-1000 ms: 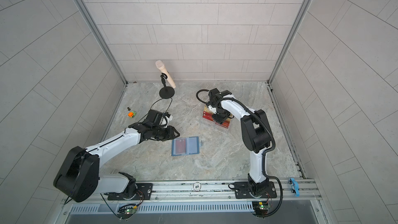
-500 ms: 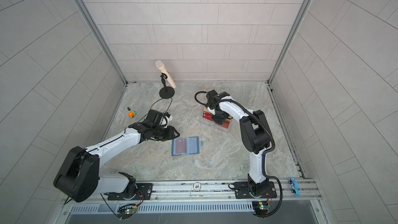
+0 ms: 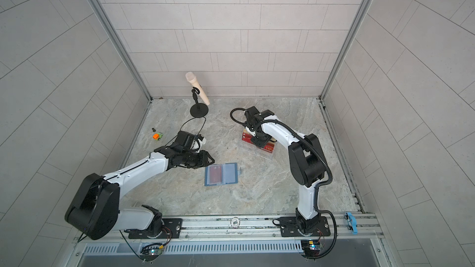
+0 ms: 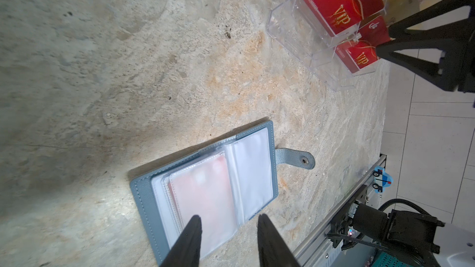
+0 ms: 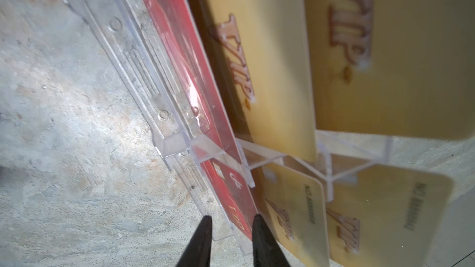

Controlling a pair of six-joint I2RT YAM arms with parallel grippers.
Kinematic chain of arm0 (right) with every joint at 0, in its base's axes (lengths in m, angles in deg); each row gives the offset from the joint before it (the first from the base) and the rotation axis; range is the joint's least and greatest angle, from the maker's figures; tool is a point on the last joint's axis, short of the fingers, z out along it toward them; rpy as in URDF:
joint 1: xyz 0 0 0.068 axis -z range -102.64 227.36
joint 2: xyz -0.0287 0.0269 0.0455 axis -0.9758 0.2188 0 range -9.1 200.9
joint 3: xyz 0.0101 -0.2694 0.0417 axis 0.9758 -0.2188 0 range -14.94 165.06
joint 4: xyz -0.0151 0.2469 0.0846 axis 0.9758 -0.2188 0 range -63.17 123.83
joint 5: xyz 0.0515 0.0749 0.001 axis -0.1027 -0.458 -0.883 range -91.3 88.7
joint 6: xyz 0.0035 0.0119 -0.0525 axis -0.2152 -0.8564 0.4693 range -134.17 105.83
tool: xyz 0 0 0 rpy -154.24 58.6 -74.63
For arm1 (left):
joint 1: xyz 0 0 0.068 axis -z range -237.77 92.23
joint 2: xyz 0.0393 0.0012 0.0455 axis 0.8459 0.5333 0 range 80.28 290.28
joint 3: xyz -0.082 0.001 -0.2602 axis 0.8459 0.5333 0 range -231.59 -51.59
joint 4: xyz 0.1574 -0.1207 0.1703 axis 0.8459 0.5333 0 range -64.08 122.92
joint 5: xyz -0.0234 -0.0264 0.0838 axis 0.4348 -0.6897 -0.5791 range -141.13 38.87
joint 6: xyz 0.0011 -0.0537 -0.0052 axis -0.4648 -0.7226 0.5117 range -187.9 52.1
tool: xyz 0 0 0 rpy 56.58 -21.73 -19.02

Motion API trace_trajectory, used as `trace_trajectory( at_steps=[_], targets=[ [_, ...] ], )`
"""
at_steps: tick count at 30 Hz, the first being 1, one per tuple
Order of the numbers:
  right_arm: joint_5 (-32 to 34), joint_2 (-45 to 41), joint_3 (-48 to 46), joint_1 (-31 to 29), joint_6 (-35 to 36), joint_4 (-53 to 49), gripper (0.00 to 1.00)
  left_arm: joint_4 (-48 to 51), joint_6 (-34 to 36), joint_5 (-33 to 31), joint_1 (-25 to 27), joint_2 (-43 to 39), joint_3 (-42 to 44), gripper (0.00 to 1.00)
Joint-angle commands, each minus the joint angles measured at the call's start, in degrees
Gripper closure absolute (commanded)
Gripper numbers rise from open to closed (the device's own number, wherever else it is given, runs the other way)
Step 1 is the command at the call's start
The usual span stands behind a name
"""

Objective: Put the credit cards into the card holder

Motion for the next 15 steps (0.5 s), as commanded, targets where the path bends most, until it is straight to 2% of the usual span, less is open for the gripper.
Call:
trace_trajectory(
  at_steps=[1,15],
  targets=[
    [0.7,-0.6,-0.3,-0.2,0.0,-1.1,0.73,1.3,1.4,0.2,-0.3,0.3,-1.0,0.59],
    [4.1,-2.6,-1.1,-0.3,1.0,1.1,0.68,0.9,1.5,1.1,-0.3,1.7,-1.6,0.59]
  ],
)
